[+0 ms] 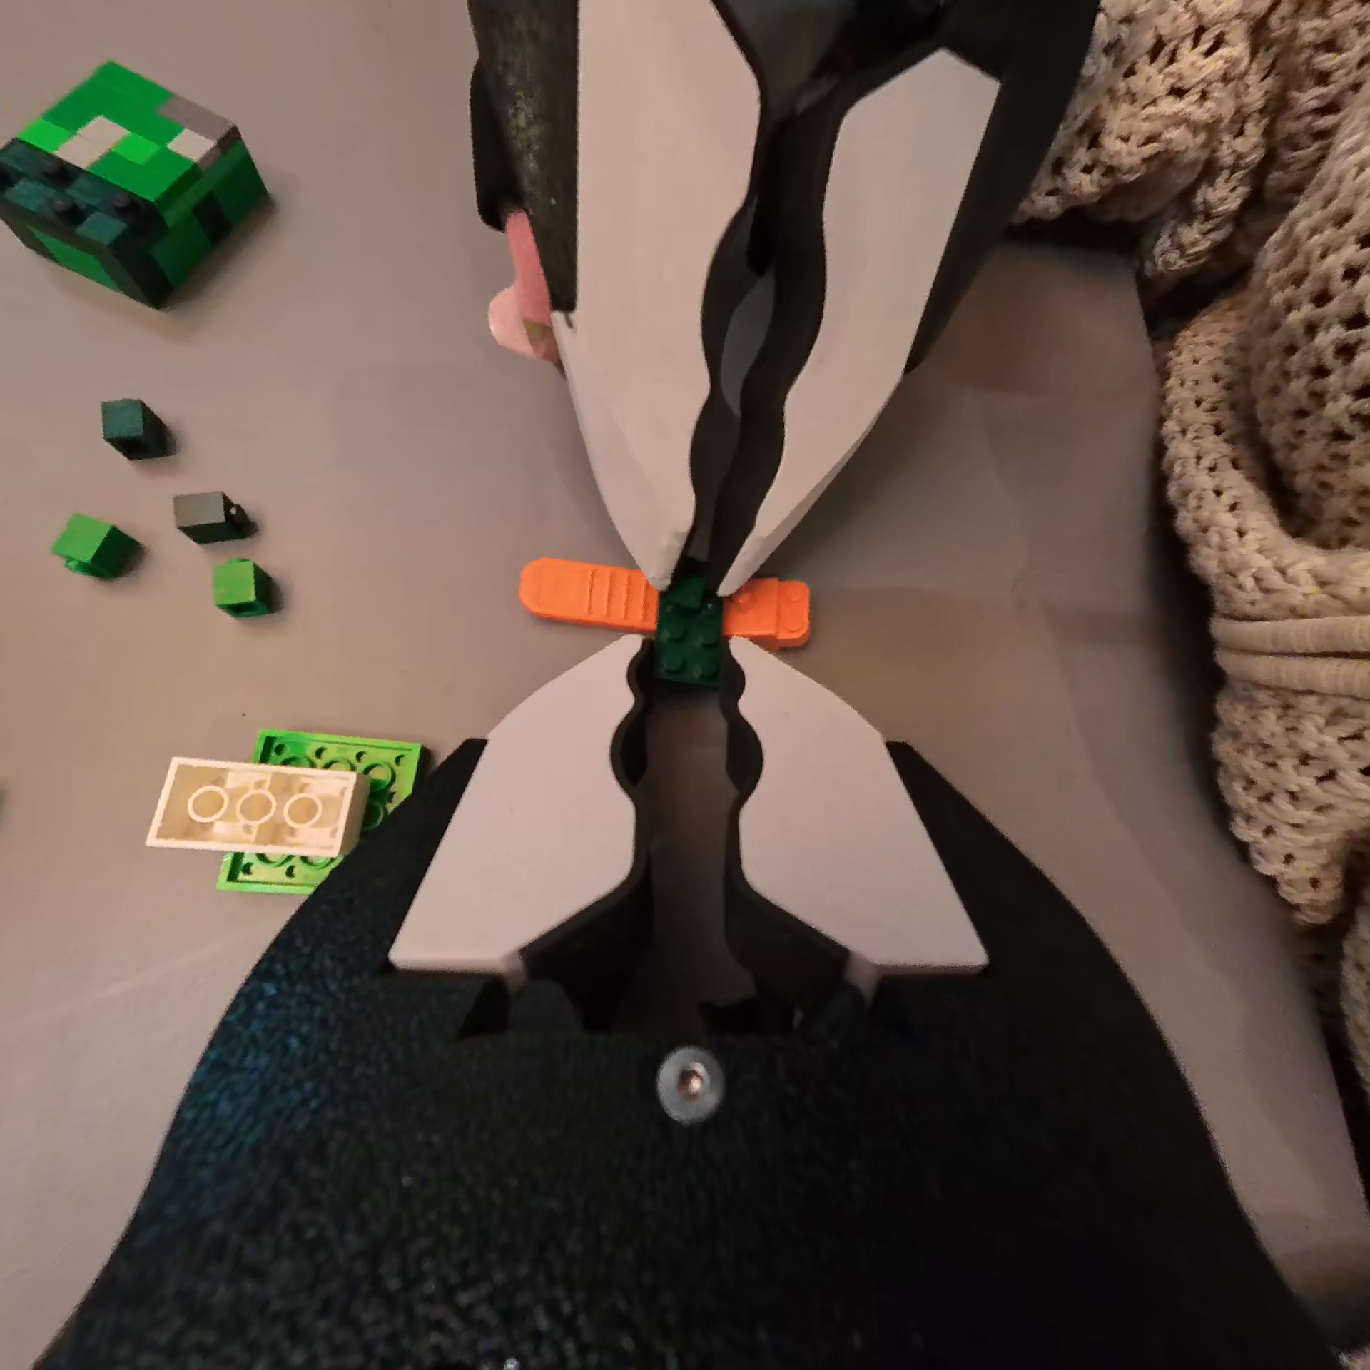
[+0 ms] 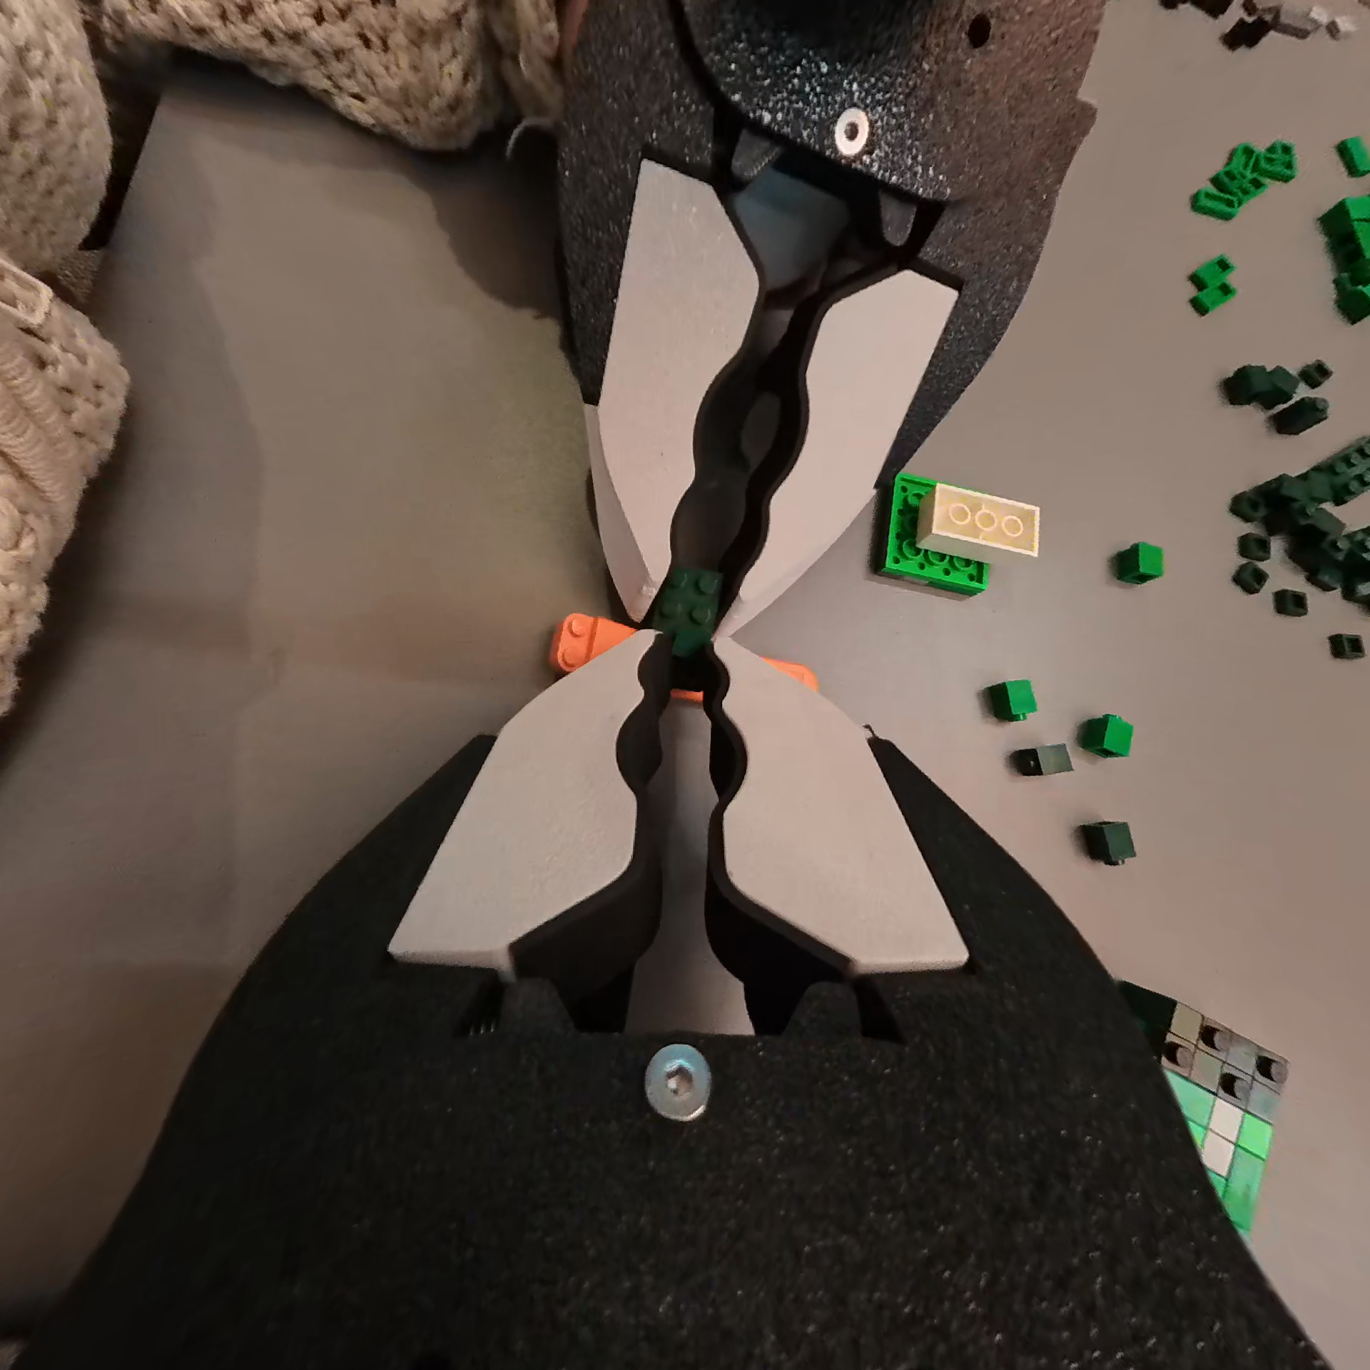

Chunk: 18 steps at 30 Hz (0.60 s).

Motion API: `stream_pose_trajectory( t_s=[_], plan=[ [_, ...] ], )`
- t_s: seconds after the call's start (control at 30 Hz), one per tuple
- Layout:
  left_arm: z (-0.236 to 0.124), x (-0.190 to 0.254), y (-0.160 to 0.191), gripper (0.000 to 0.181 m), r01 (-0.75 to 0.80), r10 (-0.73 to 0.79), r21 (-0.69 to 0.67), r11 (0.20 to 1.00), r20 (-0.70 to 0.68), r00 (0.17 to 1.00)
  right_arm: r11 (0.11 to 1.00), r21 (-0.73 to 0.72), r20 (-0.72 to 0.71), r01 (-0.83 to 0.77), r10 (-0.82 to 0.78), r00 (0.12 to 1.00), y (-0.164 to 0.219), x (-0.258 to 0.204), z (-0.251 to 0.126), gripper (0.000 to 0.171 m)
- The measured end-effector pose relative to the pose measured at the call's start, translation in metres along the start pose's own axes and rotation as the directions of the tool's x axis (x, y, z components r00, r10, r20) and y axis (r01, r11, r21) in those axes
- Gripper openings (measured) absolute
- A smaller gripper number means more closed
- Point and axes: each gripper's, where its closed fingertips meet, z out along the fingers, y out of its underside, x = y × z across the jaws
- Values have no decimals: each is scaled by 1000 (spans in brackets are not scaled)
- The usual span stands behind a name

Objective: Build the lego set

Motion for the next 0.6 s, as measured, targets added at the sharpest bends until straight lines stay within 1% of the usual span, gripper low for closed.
stream_pose_trajectory(
  t_s=[0.23, 0.6],
  plan=[
    [0, 4, -2, 17, -20, 20, -2, 1000, -9, 1000, 998, -6, -14, 55, -55, 998, -1, 0, 2, 7],
    [2, 4, -3, 17, -28, 28, 1, 1000, -11, 1000, 997, 1, -9, 74, -74, 997, -1, -3, 2, 8]
  ],
)
